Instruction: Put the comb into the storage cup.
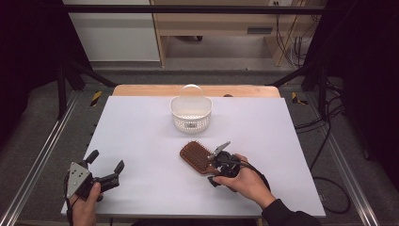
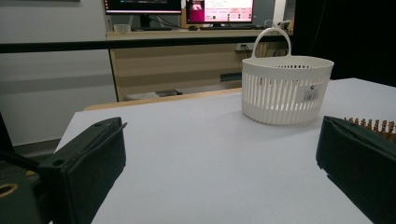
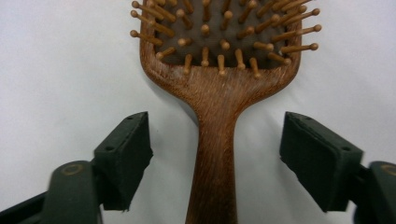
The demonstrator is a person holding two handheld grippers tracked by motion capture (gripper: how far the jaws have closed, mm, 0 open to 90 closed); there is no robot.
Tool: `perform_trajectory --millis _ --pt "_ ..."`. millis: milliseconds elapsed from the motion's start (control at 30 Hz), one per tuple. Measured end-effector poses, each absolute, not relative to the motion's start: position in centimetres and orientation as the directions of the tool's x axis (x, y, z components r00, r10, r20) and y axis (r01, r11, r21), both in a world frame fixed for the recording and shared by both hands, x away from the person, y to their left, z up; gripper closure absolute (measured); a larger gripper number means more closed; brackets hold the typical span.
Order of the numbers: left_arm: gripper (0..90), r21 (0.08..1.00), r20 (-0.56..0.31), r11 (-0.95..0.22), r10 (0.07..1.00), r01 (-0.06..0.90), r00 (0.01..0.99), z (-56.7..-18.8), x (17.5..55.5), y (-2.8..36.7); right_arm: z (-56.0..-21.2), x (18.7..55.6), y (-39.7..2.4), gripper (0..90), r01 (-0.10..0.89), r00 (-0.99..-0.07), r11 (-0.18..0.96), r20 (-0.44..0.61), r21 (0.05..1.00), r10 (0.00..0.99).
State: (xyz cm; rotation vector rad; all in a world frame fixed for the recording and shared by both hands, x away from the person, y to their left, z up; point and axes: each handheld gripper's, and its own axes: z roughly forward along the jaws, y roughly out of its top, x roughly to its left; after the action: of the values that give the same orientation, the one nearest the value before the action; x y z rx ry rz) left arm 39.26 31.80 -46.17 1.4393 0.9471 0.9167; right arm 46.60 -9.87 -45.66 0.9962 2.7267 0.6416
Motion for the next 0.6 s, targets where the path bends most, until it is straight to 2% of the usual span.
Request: perform_trajectory --millis 267,600 --pt "1.6 0.997 0.025 -0.048 0.927 0.054 0.374 -46.16 39.27 31.80 -45.66 46.79 -9.86 43.7 0.591 -0.756 0.682 0.000 0.431 0.655" --pt "1.6 0.997 0.025 -0.048 0.928 0.054 0.373 -46.17 39.27 31.81 -45.53 47.00 -9.81 52.8 0.599 -0.752 0.680 0.005 0.423 0.659"
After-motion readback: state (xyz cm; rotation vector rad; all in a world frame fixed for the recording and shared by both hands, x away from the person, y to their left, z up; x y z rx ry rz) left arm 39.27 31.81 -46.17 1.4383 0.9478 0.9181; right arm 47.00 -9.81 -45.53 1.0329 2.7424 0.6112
